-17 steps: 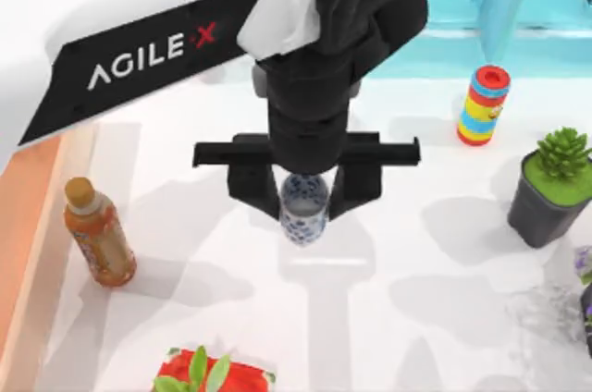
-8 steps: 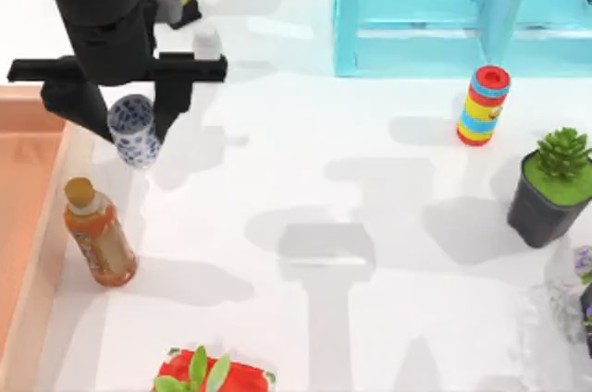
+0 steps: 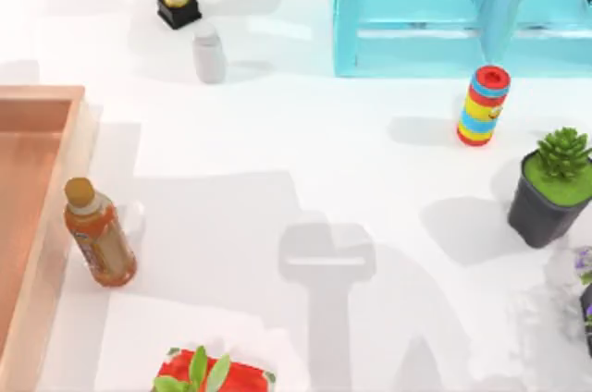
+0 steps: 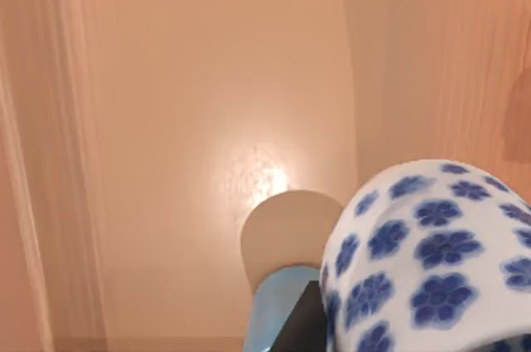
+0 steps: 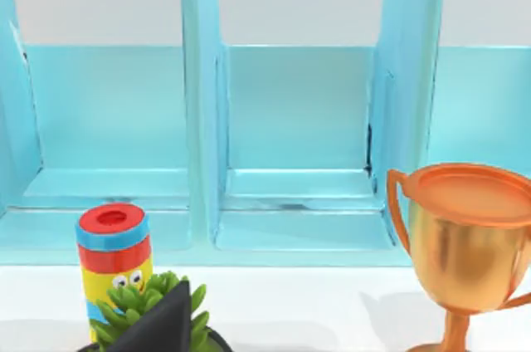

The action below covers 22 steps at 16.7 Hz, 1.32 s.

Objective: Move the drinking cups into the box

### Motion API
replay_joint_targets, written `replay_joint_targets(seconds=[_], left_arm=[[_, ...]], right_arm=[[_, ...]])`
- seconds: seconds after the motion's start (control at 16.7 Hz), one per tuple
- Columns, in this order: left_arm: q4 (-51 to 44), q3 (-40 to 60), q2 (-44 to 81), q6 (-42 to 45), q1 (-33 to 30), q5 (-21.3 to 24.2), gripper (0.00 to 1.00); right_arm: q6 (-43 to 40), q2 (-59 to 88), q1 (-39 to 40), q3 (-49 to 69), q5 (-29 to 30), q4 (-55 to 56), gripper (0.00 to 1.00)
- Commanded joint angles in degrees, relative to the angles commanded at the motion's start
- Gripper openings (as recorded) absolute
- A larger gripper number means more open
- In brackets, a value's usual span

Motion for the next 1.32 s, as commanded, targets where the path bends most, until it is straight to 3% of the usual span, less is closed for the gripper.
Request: replay_joint_targets(seconds=[0.18,0.48,1.02,1.32], left_arm=[[-0.29,-1.09,-1.35,3.84,3.84,-0.02,0.0],[-0.02,-1.09,-1.11,4.01,3.76,-0.11,0.0],[13.7,-14.47,-0.75,4.18,4.17,0.03,0.0],[14.31,-15.1,-0.75,4.18,4.17,-0.02,0.0]], right_arm=[[0.0,0.0,0.0,0.0,0.0,0.0,1.0],[0.0,0.0,0.0,0.0,0.0,0.0,1.0],[0.0,0.0,0.0,0.0,0.0,0.0,1.0],[0.0,0.0,0.0,0.0,0.0,0.0,1.0]])
